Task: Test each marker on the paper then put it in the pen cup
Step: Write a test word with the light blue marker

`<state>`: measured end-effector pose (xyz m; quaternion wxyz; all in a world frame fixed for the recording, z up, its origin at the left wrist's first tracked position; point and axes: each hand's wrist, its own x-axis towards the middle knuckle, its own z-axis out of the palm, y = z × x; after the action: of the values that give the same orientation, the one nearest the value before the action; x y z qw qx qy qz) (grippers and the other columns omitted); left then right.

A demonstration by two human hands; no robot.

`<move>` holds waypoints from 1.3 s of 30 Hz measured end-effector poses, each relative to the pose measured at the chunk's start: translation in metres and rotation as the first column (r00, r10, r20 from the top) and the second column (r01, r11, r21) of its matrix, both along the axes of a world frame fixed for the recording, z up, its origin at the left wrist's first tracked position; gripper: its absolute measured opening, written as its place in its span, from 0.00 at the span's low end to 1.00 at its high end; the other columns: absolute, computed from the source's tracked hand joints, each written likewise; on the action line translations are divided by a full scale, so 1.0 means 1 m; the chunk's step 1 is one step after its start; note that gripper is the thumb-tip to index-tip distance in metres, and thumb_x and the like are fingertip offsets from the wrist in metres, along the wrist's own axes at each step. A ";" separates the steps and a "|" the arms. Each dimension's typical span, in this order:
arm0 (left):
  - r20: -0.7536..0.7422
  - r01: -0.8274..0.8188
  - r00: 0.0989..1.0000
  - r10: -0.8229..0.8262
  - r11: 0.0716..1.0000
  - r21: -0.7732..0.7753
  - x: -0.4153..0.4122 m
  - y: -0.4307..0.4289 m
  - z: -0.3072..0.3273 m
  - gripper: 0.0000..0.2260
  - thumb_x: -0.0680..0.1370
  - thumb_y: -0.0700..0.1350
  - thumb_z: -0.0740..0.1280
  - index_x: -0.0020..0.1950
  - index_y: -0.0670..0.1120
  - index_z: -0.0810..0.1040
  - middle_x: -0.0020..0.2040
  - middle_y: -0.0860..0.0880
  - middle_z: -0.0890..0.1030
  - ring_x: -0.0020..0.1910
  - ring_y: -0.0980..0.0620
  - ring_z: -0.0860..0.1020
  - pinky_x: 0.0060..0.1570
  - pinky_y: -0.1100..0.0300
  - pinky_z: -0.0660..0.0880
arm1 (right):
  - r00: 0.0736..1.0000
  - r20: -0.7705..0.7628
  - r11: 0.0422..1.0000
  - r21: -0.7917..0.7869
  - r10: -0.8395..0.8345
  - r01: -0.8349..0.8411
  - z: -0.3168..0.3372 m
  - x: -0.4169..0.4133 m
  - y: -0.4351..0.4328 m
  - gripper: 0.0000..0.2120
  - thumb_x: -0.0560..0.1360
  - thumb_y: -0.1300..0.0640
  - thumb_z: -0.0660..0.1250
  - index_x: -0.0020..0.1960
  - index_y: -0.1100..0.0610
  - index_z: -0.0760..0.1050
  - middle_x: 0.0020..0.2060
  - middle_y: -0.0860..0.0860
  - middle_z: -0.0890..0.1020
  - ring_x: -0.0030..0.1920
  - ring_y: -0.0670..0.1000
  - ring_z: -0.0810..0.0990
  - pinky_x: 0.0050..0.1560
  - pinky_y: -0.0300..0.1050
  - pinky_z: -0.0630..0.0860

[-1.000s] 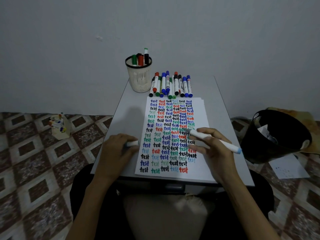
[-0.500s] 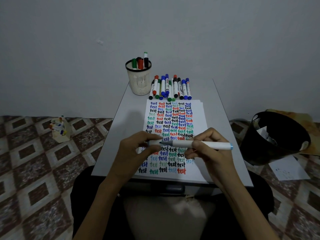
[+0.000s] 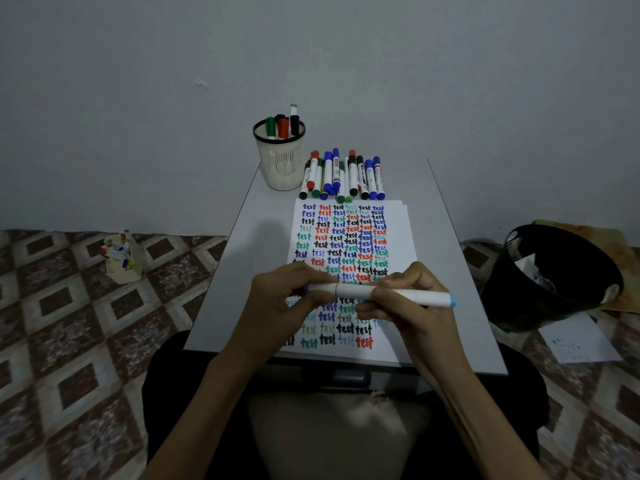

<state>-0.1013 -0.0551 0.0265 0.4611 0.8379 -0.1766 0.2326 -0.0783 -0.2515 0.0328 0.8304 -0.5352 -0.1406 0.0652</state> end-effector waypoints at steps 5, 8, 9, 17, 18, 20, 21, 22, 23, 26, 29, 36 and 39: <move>0.004 0.027 1.000 -0.027 0.997 0.069 0.004 0.002 -0.001 0.12 0.74 0.48 0.69 0.52 0.42 0.82 0.42 0.55 0.80 0.39 0.61 0.78 0.39 0.65 0.77 | 0.999 -0.030 1.000 0.005 -0.022 0.022 -0.005 -0.001 0.001 0.05 0.68 0.68 0.69 0.37 0.62 0.73 0.34 0.61 0.81 0.32 0.64 0.83 0.34 0.50 0.81; -0.077 0.050 0.996 -0.041 0.991 0.125 0.006 0.001 -0.007 0.11 0.75 0.47 0.69 0.54 0.43 0.82 0.42 0.55 0.80 0.37 0.61 0.77 0.39 0.69 0.75 | 0.995 -0.097 0.999 -0.039 0.016 -0.020 -0.010 0.007 -0.004 0.06 0.68 0.67 0.68 0.40 0.65 0.71 0.34 0.60 0.81 0.31 0.61 0.83 0.34 0.48 0.81; -0.104 0.052 0.994 -0.040 0.992 0.111 0.008 0.001 -0.008 0.11 0.75 0.46 0.69 0.54 0.43 0.82 0.42 0.56 0.80 0.38 0.61 0.78 0.40 0.69 0.75 | 0.992 -0.117 0.997 -0.059 0.042 -0.049 -0.011 0.010 -0.005 0.06 0.68 0.67 0.68 0.41 0.65 0.71 0.35 0.60 0.81 0.33 0.60 0.83 0.34 0.48 0.81; -0.126 -0.067 0.990 0.070 0.997 0.023 0.023 0.025 -0.009 0.11 0.74 0.50 0.69 0.52 0.46 0.81 0.43 0.54 0.81 0.42 0.59 0.79 0.42 0.69 0.75 | 0.953 0.302 0.822 -0.538 -0.020 0.188 0.010 0.047 -0.024 0.11 0.65 0.54 0.76 0.46 0.55 0.81 0.43 0.48 0.85 0.40 0.49 0.84 0.40 0.41 0.79; -0.126 -0.071 0.989 0.073 0.997 0.022 0.025 0.025 -0.009 0.10 0.74 0.49 0.69 0.51 0.46 0.81 0.42 0.54 0.81 0.42 0.59 0.79 0.42 0.70 0.75 | 0.921 0.382 0.726 -0.655 0.075 0.212 0.012 0.052 -0.021 0.12 0.64 0.48 0.77 0.46 0.50 0.82 0.43 0.45 0.84 0.40 0.47 0.82 0.39 0.41 0.78; -0.120 -0.063 0.991 0.065 0.998 0.017 0.029 0.021 -0.007 0.08 0.74 0.47 0.69 0.50 0.45 0.82 0.41 0.53 0.81 0.41 0.58 0.79 0.41 0.69 0.75 | 0.841 0.477 0.548 -0.788 0.256 0.280 0.011 0.059 -0.007 0.14 0.66 0.41 0.74 0.49 0.44 0.82 0.44 0.41 0.84 0.40 0.44 0.80 0.38 0.43 0.77; -0.111 -0.063 0.992 0.064 0.998 0.013 0.031 0.019 -0.006 0.08 0.74 0.47 0.69 0.50 0.45 0.82 0.41 0.53 0.81 0.41 0.57 0.79 0.40 0.68 0.76 | 0.797 0.514 0.484 -0.811 0.317 0.331 0.011 0.061 0.001 0.12 0.69 0.41 0.73 0.49 0.44 0.82 0.43 0.41 0.84 0.39 0.43 0.79 0.37 0.44 0.76; -0.103 -0.075 0.992 0.076 0.997 0.005 0.033 0.019 -0.007 0.08 0.74 0.47 0.69 0.51 0.46 0.81 0.42 0.52 0.82 0.41 0.57 0.79 0.40 0.65 0.77 | 0.760 0.543 0.436 -0.817 0.358 0.378 0.011 0.065 0.008 0.11 0.71 0.43 0.72 0.50 0.45 0.83 0.42 0.42 0.84 0.39 0.43 0.79 0.37 0.44 0.76; -0.107 -0.101 0.989 0.099 0.995 -0.009 0.034 0.021 -0.010 0.09 0.75 0.48 0.69 0.54 0.48 0.81 0.43 0.53 0.82 0.42 0.57 0.80 0.41 0.63 0.78 | 0.737 0.559 0.403 -0.817 0.380 0.412 0.012 0.072 0.014 0.09 0.72 0.45 0.71 0.50 0.46 0.83 0.42 0.43 0.83 0.39 0.44 0.78 0.37 0.44 0.75; -0.167 -0.243 0.957 0.237 0.970 -0.015 0.035 0.036 -0.024 0.15 0.76 0.53 0.65 0.62 0.56 0.74 0.51 0.59 0.79 0.49 0.60 0.78 0.49 0.61 0.77 | 0.690 0.630 0.356 -0.774 0.357 0.523 0.013 0.104 0.029 0.09 0.70 0.51 0.74 0.50 0.51 0.83 0.46 0.48 0.81 0.44 0.48 0.77 0.43 0.46 0.75; -0.242 -0.300 0.914 0.326 0.944 0.139 0.035 0.046 -0.041 0.21 0.77 0.58 0.60 0.68 0.53 0.70 0.64 0.57 0.73 0.63 0.59 0.70 0.64 0.61 0.67 | 0.698 0.689 0.386 -0.707 0.192 0.592 0.018 0.145 0.045 0.10 0.69 0.53 0.75 0.49 0.54 0.83 0.46 0.50 0.78 0.46 0.49 0.72 0.45 0.43 0.67; -0.271 -0.257 0.885 0.379 0.883 0.394 0.045 0.045 -0.054 0.29 0.78 0.63 0.47 0.75 0.49 0.62 0.75 0.52 0.61 0.74 0.58 0.55 0.73 0.62 0.46 | 0.723 0.662 0.725 -0.398 -0.198 0.563 0.071 0.199 0.111 0.08 0.74 0.57 0.71 0.49 0.61 0.79 0.39 0.50 0.81 0.40 0.48 0.81 0.44 0.43 0.81; -0.266 -0.270 0.881 0.392 0.877 0.398 0.045 0.046 -0.057 0.31 0.78 0.64 0.46 0.75 0.49 0.61 0.75 0.53 0.61 0.74 0.59 0.55 0.73 0.62 0.46 | 0.714 0.642 0.792 -0.266 -0.279 0.549 0.083 0.219 0.144 0.08 0.74 0.57 0.71 0.48 0.62 0.80 0.38 0.50 0.82 0.39 0.50 0.82 0.42 0.47 0.82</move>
<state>-0.0561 -0.0092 -0.0302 0.2808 0.9513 0.0151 0.1267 0.1411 -0.1079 0.1155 0.5979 -0.7195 -0.2371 -0.2619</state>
